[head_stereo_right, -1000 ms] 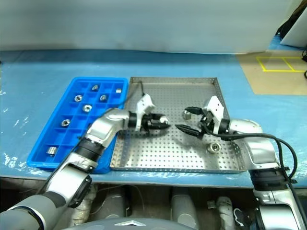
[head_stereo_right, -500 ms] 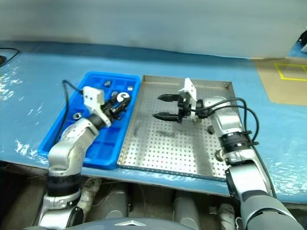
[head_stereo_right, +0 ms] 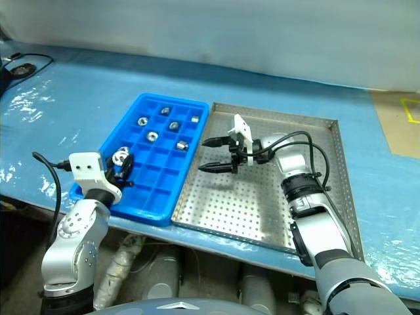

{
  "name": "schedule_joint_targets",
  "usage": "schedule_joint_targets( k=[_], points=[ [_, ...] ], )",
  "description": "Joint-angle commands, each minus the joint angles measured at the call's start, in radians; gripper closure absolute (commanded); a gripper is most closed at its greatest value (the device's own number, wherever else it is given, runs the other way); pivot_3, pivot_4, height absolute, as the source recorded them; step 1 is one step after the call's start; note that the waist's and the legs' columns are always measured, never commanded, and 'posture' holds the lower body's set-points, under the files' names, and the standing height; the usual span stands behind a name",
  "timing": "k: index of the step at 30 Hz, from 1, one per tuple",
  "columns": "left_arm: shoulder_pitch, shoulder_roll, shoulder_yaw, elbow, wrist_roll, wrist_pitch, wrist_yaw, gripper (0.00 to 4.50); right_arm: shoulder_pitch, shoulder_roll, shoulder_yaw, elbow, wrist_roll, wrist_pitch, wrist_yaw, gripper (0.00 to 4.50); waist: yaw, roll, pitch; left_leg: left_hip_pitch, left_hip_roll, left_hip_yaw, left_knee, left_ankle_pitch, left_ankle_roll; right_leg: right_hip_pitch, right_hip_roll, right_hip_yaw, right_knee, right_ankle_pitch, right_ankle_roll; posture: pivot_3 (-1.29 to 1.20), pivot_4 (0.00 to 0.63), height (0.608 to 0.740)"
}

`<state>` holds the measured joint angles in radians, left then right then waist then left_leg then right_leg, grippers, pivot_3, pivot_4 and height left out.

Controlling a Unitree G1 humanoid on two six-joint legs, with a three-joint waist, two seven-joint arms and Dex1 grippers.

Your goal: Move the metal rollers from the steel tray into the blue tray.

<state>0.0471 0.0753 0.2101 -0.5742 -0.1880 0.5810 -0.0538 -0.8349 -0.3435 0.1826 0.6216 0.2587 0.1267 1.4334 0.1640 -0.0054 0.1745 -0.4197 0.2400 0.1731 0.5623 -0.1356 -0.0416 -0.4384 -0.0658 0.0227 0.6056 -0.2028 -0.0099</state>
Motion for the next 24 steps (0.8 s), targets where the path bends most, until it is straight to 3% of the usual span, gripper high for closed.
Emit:
schedule_joint_targets(
  k=[1, 2, 10, 21, 24],
  points=[
    [0.016, -0.004, 0.002, -0.044, -0.005, 0.008, 0.021, 2.65, -0.021, -0.007, -0.008, 0.007, -0.008, -0.024, 0.017, 0.00, 0.001, 0.000, 0.000, 0.000, 0.000, 0.000, 0.000, 0.000, 0.000, 0.000, 0.000, 0.000, 0.000, 0.000, 0.000, 0.31, 0.150, 0.740],
    [0.020, -0.002, -0.005, -0.038, -0.004, 0.011, 0.020, 2.65, -0.020, -0.008, -0.010, 0.007, -0.010, -0.026, 0.018, 0.00, 0.001, 0.000, 0.000, 0.000, 0.000, 0.000, 0.000, 0.000, 0.000, 0.000, 0.000, 0.000, 0.000, 0.000, 0.000, 0.31, 0.150, 0.740],
    [-0.064, 0.034, -0.049, 0.035, -0.032, 0.006, -0.036, 0.03, -0.003, -0.025, -0.039, -0.026, -0.009, -0.016, -0.020, 0.00, 0.001, 0.000, 0.000, -0.001, 0.000, 0.000, 0.000, 0.000, 0.000, -0.001, 0.000, 0.000, 0.001, 0.000, 0.000, 0.23, 0.150, 0.740],
    [-0.339, 0.131, -0.153, 0.243, -0.198, -0.083, -0.397, 0.03, 0.115, -0.131, -0.146, -0.164, -0.030, 0.010, -0.272, 0.00, -0.033, 0.000, 0.000, 0.000, -0.002, 0.002, 0.003, 0.000, 0.000, -0.001, -0.001, 0.001, 0.002, 0.000, 0.000, 0.02, 0.150, 0.740],
    [-0.434, 0.149, -0.215, 0.335, -0.212, -0.121, -0.528, 0.03, 0.127, -0.176, -0.159, -0.168, -0.092, 0.038, -0.404, 0.00, -0.046, 0.000, 0.000, 0.001, -0.002, 0.002, 0.003, 0.001, -0.001, -0.001, 0.000, 0.001, 0.003, 0.000, 0.000, -0.06, 0.150, 0.740]
  ],
)
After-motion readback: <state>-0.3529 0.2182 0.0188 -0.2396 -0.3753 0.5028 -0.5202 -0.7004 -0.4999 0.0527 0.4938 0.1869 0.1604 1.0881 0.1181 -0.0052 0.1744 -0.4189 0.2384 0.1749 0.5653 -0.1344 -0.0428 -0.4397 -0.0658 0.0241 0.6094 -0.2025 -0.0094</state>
